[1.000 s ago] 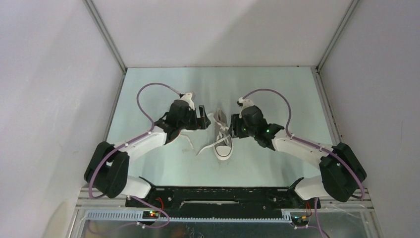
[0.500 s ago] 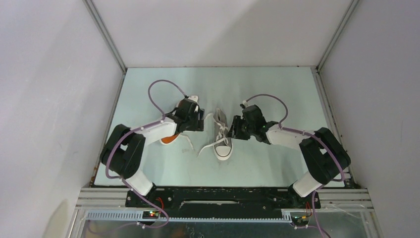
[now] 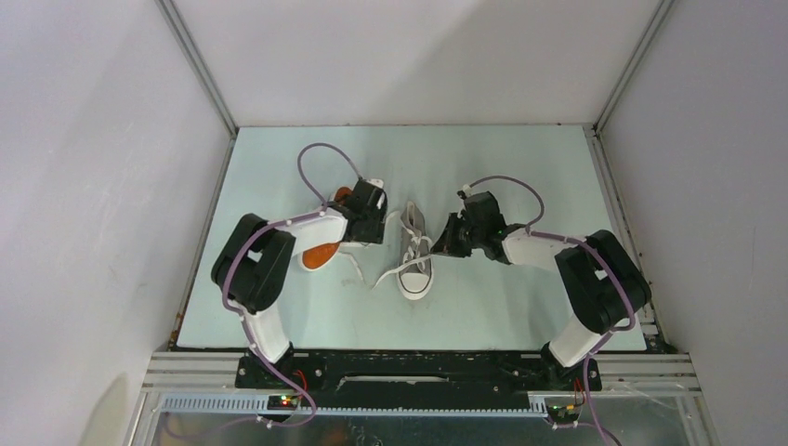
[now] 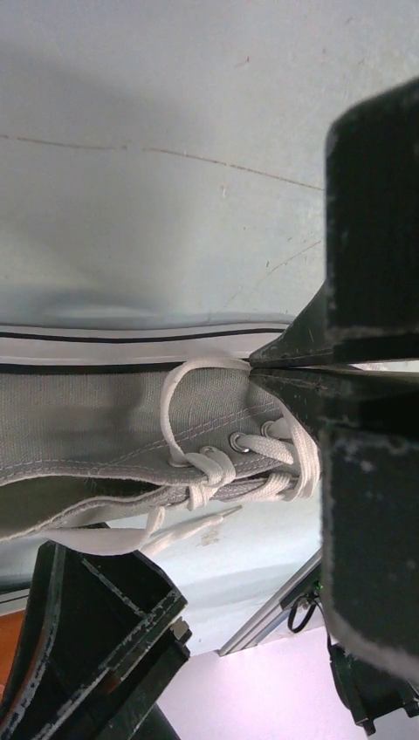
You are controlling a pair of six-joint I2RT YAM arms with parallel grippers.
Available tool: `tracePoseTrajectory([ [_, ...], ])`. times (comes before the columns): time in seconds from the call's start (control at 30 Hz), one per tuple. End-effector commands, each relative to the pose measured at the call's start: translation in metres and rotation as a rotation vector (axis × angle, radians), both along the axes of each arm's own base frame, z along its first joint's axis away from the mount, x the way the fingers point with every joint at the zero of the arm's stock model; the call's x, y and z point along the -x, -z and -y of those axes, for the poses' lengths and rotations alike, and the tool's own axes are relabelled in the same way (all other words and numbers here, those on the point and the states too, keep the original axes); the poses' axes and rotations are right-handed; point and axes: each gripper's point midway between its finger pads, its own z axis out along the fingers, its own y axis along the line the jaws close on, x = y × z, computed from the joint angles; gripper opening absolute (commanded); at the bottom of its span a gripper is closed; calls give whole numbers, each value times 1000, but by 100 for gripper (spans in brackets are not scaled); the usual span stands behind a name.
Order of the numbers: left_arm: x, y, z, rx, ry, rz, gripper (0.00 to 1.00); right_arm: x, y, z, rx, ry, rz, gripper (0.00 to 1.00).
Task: Tie the shoes
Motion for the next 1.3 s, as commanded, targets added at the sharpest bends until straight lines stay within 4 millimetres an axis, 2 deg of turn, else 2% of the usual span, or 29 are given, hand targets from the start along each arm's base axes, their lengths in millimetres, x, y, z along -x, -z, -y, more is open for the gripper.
tracePoseTrajectory([
  [0.0, -8, -1, 5, -100, 34, 11, 52, -8, -22, 4, -11, -17, 76, 1],
  [0.1, -9, 3, 5, -168, 38, 8, 40, -13, -27, 10, 31, -13, 95, 1],
  [0.27, -4, 10, 2, -193, 33, -26, 3, -22, -38, 18, 104, -10, 131, 2],
  [0.3, -1, 11, 1, -193, 30, -29, 2, -23, -37, 22, 129, -2, 128, 2],
  [0.47, 2, -20, -5, -151, -2, 44, 0, -39, -41, 41, 295, 41, 161, 7],
  [0.6, 7, -58, -14, -103, -54, 132, 0, -48, -42, 63, 493, 101, 195, 16],
  [0.63, 10, -71, -18, -92, -70, 160, 0, -51, -44, 64, 515, 108, 201, 19],
  [0.67, 13, -75, -22, -84, -88, 169, 0, -50, -42, 69, 553, 119, 202, 21],
  [0.73, 19, -103, -30, -37, -134, 238, 0, -48, -41, 72, 588, 131, 198, 26],
  [0.77, 21, -110, -32, -21, -146, 255, 0, -46, -41, 73, 589, 132, 190, 32],
  [0.8, 27, -119, -34, 17, -160, 277, 0, -45, -42, 70, 578, 127, 186, 35],
  [0.9, 37, -132, -28, 118, -150, 305, 0, -33, -45, 47, 457, 58, 179, 40],
  [0.93, 41, -135, -28, 147, -154, 313, 0, -28, -53, 38, 412, 36, 198, 40],
  [1.07, 52, -134, -24, 201, -133, 297, 0, -1, -74, -4, 271, -141, 336, 45],
  [1.13, 54, -131, -21, 205, -123, 280, 0, 7, -77, -14, 281, -168, 385, 60],
  [1.17, 55, -129, -19, 211, -117, 271, 0, 11, -78, -19, 282, -176, 390, 79],
  [1.23, 57, -128, -17, 224, -110, 258, 0, 15, -78, -24, 289, -175, 380, 87],
  [1.27, 59, -127, -15, 234, -104, 254, 0, 16, -78, -28, 294, -170, 379, 85],
])
